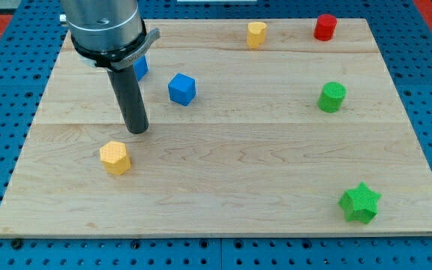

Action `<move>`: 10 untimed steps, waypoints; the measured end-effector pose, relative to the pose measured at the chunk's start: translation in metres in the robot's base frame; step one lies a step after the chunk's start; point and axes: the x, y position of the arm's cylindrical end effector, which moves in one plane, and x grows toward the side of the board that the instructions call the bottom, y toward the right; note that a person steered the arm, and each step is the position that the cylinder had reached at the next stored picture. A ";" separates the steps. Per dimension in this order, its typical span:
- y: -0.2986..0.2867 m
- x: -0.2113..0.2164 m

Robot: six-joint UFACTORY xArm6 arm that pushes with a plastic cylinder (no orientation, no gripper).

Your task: Move the yellow hexagon to the left of the yellow heart

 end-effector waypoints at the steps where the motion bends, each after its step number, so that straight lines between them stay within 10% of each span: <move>1: 0.041 0.064; 2: -0.033 0.086; 4: -0.017 -0.045; 5: -0.016 0.029; 6: -0.061 0.013; 10: 0.015 -0.175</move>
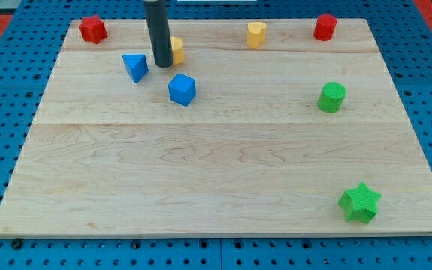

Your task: Move the yellow hexagon to the left of the yellow heart

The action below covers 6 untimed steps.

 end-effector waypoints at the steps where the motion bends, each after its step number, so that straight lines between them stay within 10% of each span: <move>1: 0.002 0.007; 3: 0.074 -0.056; 6: 0.076 -0.044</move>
